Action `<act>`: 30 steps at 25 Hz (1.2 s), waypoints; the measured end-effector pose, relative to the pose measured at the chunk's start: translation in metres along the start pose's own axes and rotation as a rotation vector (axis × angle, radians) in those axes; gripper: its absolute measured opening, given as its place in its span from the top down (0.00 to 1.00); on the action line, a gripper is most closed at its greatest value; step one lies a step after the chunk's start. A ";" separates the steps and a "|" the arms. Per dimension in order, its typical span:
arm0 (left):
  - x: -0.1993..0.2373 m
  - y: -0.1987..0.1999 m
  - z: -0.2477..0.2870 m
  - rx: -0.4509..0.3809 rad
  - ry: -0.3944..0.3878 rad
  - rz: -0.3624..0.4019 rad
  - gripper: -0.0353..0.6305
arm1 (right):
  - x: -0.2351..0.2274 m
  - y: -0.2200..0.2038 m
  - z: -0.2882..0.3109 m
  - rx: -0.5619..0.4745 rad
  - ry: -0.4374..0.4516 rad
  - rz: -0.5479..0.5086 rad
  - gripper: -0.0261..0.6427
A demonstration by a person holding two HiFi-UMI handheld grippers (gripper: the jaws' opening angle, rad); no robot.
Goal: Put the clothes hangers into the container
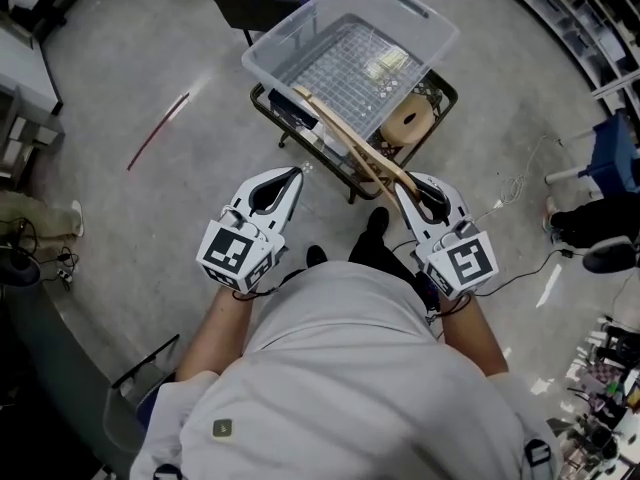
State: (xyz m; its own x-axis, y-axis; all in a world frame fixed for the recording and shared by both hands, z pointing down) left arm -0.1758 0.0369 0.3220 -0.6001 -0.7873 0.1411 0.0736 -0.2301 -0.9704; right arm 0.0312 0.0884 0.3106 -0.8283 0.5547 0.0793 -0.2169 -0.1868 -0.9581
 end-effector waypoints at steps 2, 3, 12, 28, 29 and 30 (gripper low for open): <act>0.006 0.001 0.004 0.000 0.022 -0.004 0.92 | -0.006 0.002 0.011 -0.007 0.023 -0.007 0.86; 0.008 0.001 0.006 -0.001 0.036 -0.006 0.92 | -0.010 0.003 0.016 -0.013 0.036 -0.012 0.86; 0.015 0.014 0.050 0.005 0.141 -0.011 0.92 | -0.071 0.001 0.048 -0.052 0.146 -0.013 0.86; -0.004 0.053 0.158 -0.008 0.294 -0.007 0.92 | -0.205 0.002 0.049 -0.085 0.283 -0.018 0.86; -0.002 0.055 0.160 -0.006 0.300 -0.008 0.92 | -0.208 0.004 0.052 -0.085 0.291 -0.010 0.86; -0.001 0.056 0.162 -0.001 0.304 -0.008 0.92 | -0.211 0.005 0.054 -0.086 0.299 -0.003 0.86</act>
State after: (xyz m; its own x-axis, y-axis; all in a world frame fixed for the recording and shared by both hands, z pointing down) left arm -0.0419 -0.0675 0.2988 -0.8117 -0.5780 0.0839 0.0668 -0.2347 -0.9698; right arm 0.1764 -0.0734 0.3045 -0.6361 0.7716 0.0099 -0.1643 -0.1229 -0.9787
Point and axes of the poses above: the fingertips, and each gripper's own axes: z forward along the fingers, x to its left, y out of its top, the point moved 4 cm from there along -z, backward along the fingers, and after that the axes turned 3 degrees about x, right-handed, at the moved point
